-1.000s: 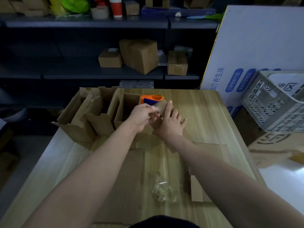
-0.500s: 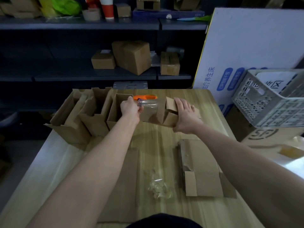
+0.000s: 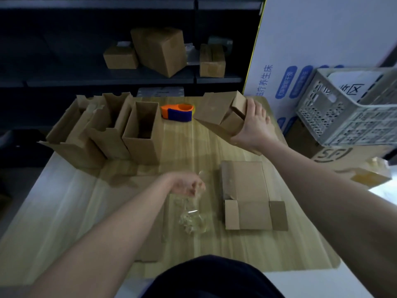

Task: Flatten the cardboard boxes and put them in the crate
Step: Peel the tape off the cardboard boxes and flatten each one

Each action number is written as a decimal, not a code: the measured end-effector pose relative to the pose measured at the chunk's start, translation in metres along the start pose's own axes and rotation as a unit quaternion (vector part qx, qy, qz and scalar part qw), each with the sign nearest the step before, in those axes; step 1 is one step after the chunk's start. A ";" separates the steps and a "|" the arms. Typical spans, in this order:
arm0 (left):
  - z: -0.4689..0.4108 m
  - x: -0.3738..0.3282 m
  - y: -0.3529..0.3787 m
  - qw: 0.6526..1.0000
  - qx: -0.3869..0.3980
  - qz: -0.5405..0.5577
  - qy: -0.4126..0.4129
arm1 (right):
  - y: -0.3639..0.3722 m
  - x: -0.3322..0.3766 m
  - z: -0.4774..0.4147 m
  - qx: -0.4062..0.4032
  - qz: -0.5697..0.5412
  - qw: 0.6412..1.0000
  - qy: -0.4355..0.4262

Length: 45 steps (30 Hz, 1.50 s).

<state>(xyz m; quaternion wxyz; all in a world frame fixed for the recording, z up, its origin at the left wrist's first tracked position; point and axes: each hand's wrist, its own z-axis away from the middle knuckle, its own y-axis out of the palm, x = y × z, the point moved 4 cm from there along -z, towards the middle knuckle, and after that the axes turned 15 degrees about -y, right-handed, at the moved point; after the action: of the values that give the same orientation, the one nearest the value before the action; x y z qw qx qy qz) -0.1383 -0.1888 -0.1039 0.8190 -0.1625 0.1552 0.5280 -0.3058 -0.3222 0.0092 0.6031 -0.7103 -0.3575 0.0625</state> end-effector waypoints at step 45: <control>0.015 -0.012 -0.095 0.873 -0.258 0.386 0.148 | 0.097 0.003 -0.024 0.211 -0.246 0.941 0.101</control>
<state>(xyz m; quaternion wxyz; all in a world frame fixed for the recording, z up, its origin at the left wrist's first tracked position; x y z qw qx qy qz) -0.0548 -0.2292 -0.0760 0.4461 -0.3713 0.1836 0.7934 -0.2494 -0.3414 -0.0714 0.7686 -0.4597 -0.4365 -0.0861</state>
